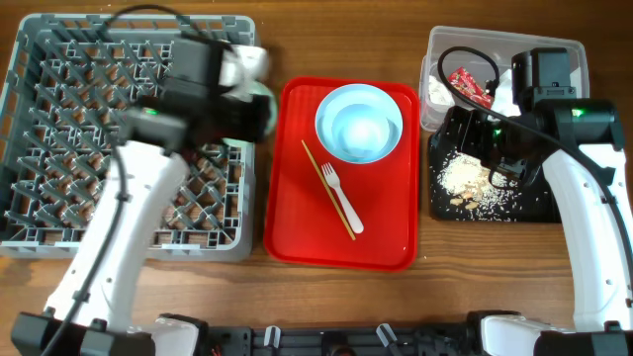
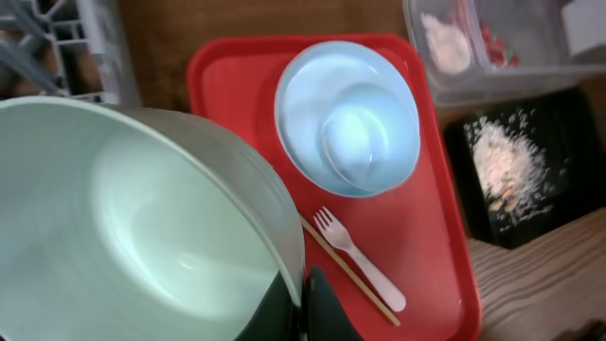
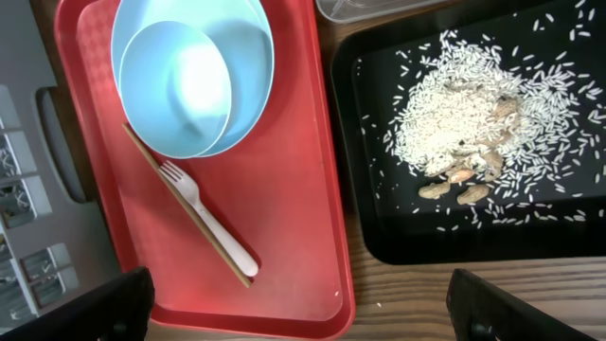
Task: Sort waste into correct bins and load items into the dishwasher rack
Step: 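Carry the green bowl into the dish rack with the left gripper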
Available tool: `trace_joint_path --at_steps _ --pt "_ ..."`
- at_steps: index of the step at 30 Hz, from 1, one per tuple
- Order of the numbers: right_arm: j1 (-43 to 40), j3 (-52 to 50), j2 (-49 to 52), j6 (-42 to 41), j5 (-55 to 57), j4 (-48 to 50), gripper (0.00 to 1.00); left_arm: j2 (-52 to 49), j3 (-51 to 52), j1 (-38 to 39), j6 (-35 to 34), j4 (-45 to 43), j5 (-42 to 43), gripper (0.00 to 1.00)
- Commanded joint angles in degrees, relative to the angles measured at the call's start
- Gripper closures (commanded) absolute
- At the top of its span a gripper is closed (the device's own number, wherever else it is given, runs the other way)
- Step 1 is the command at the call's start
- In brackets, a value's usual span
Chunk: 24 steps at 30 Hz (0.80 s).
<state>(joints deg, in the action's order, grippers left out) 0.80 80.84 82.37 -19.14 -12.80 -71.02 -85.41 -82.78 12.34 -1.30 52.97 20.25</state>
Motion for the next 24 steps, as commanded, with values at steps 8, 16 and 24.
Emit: trace_joint_path --at_steps 8,16,24 --pt "-0.13 1.11 -0.31 1.16 1.25 -0.20 0.00 -7.15 -0.26 -22.91 11.65 -0.55 36.57 0.96" --pt "-0.13 1.11 -0.31 1.16 1.25 -0.22 0.00 -14.43 -0.26 -29.94 11.43 -7.10 45.68 0.96" --pt "-0.13 1.11 -0.31 1.14 1.25 -0.31 0.00 -21.70 -0.26 -33.92 11.34 -11.61 51.19 0.96"
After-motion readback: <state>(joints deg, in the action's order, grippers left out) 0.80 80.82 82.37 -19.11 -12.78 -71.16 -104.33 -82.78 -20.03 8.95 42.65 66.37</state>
